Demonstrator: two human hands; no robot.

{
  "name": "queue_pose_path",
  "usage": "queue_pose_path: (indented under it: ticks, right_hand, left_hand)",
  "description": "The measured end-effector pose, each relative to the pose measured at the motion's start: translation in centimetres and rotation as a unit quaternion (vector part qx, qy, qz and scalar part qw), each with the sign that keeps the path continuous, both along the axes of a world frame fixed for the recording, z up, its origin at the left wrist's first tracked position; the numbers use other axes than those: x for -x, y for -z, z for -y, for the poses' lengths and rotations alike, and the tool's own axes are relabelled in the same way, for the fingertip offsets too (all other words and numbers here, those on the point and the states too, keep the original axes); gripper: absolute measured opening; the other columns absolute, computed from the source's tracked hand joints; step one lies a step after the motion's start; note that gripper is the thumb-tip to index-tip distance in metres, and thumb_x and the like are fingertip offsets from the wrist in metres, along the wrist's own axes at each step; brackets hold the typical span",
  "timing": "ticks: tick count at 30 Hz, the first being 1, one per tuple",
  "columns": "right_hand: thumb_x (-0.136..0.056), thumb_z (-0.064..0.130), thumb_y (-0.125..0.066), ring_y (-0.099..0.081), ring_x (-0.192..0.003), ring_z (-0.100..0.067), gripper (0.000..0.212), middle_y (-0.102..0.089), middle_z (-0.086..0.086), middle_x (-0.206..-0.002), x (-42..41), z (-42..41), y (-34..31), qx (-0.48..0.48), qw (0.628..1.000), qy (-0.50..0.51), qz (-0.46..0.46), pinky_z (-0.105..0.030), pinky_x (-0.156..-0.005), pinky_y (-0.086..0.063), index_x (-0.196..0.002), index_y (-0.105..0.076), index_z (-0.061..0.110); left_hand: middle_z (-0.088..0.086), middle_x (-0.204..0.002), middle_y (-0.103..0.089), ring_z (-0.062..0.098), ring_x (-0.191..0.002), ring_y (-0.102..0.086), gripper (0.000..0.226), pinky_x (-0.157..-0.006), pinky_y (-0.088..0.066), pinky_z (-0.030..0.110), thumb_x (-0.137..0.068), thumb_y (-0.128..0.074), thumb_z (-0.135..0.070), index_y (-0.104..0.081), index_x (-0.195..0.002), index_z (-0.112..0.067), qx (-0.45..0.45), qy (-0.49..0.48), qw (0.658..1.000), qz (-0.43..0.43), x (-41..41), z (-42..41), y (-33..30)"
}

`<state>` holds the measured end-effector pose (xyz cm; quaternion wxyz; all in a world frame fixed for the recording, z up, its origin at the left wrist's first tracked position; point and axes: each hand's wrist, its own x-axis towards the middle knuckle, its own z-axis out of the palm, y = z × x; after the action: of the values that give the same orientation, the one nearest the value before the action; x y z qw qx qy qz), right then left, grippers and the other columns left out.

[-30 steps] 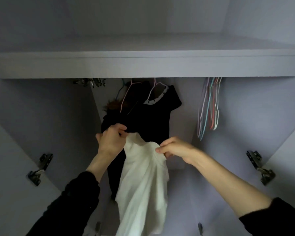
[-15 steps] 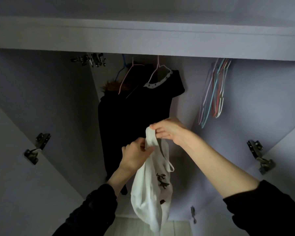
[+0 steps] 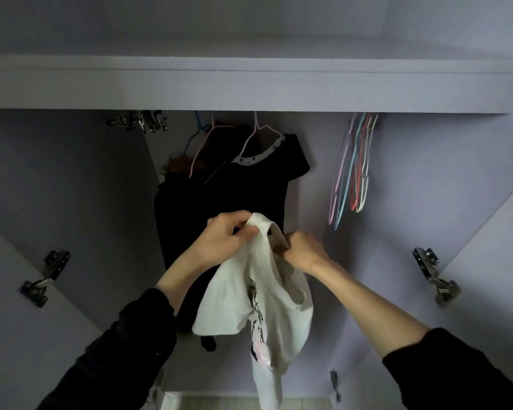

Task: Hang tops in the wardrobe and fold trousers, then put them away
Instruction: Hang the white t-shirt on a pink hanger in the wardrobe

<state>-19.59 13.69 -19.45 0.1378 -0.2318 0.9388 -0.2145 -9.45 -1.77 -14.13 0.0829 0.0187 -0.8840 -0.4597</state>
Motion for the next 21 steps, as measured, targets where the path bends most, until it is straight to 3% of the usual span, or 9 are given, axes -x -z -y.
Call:
queue_pose_path:
  ticks: [2, 5, 7, 10, 12, 16, 18, 21]
  right_hand:
    - [-0.09, 0.028, -0.055, -0.062, -0.098, -0.032, 0.018, -0.069, -0.012, -0.101, 0.6, -0.8, 0.2, 0.01, 0.998, 0.045, -0.032, -0.033, -0.08, -0.044, -0.095, -0.068, 0.018]
    - [-0.087, 0.023, -0.059, -0.064, -0.095, -0.031, 0.016, -0.071, -0.012, -0.095, 2.0, -2.1, -0.6, 0.049, 0.996, 0.063, -0.049, -0.031, -0.075, -0.048, -0.091, -0.072, 0.015]
    - [-0.086, 0.02, -0.062, -0.062, -0.081, -0.027, 0.015, -0.067, -0.003, -0.073, 2.5, -2.4, -1.4, 0.067, 0.996, 0.043, -0.049, -0.026, -0.065, -0.041, -0.075, -0.071, 0.018]
    - [-0.086, 0.015, -0.059, -0.056, -0.074, -0.021, 0.017, -0.056, 0.005, -0.063, 2.7, -1.8, -2.4, 0.082, 0.994, 0.018, -0.068, -0.023, -0.065, -0.035, -0.076, -0.072, 0.016]
    - [-0.085, 0.012, -0.056, -0.062, -0.077, -0.024, 0.019, -0.063, -0.001, -0.07, 2.8, -1.6, -3.0, 0.074, 0.994, 0.003, -0.077, -0.027, -0.063, -0.04, -0.077, -0.073, 0.016]
    - [-0.083, 0.005, -0.05, -0.064, -0.089, -0.028, 0.029, -0.071, -0.005, -0.09, 3.0, -2.1, -3.4, 0.03, 0.994, -0.02, -0.106, -0.032, -0.073, -0.047, -0.089, -0.074, 0.021]
    - [-0.081, 0.002, -0.048, -0.062, -0.096, -0.029, 0.038, -0.071, -0.005, -0.098, 2.8, -2.1, -3.1, -0.005, 0.99, -0.037, -0.133, -0.032, -0.079, -0.043, -0.1, -0.071, 0.024]
    - [-0.08, 0.0, -0.047, -0.06, -0.101, -0.028, 0.046, -0.066, -0.003, -0.108, 2.7, -2.1, -2.4, -0.034, 0.984, -0.056, -0.165, -0.029, -0.074, -0.037, -0.113, -0.065, 0.026]
  left_hand:
    - [0.021, -0.095, -0.064, 0.032, -0.095, -0.061, 0.019, -0.096, -0.042, 0.052, -0.096, -0.051, -0.017, -0.063, -0.097, -0.001, 0.008, -0.013, 1.0, 0.011, 0.1, 1.2, 0.1]
    - [0.0, -0.089, -0.063, 0.019, -0.095, -0.057, 0.015, -0.103, -0.036, 0.046, -0.095, -0.053, -0.031, -0.058, -0.097, -0.017, 0.042, -0.059, 0.995, 0.062, 0.3, 2.8, 1.5]
    - [-0.015, -0.082, -0.056, 0.009, -0.089, -0.05, 0.026, -0.096, -0.023, 0.031, -0.088, -0.055, -0.05, -0.048, -0.099, -0.027, 0.145, -0.089, 0.98, 0.099, 0.4, 2.6, 2.7]
    - [-0.013, -0.078, -0.056, 0.011, -0.083, -0.051, 0.043, -0.083, -0.015, 0.031, -0.082, -0.053, -0.063, -0.038, -0.102, -0.029, 0.316, -0.102, 0.937, 0.108, 0.5, 1.8, 4.3]
    - [-0.006, -0.078, -0.061, 0.017, -0.086, -0.06, 0.033, -0.086, -0.018, 0.036, -0.086, -0.05, -0.051, -0.042, -0.105, -0.025, 0.384, -0.124, 0.912, 0.075, 0.4, 2.2, 4.9]
    - [-0.008, -0.072, -0.063, 0.019, -0.083, -0.063, 0.012, -0.078, -0.013, 0.032, -0.088, -0.05, -0.028, -0.054, -0.098, -0.027, 0.359, -0.161, 0.919, 0.02, -0.1, 3.5, 4.2]
    - [-0.009, -0.085, -0.069, 0.017, -0.089, -0.062, 0.013, -0.08, -0.013, 0.032, -0.089, -0.051, -0.024, -0.06, -0.096, -0.03, 0.349, -0.173, 0.921, 0.026, 0.1, 4.0, 3.6]
    - [-0.009, -0.091, -0.063, 0.016, -0.096, -0.058, 0.02, -0.088, -0.014, 0.032, -0.089, -0.053, -0.018, -0.067, -0.093, -0.032, 0.314, -0.215, 0.924, 0.03, 0.2, 4.8, 3.0]
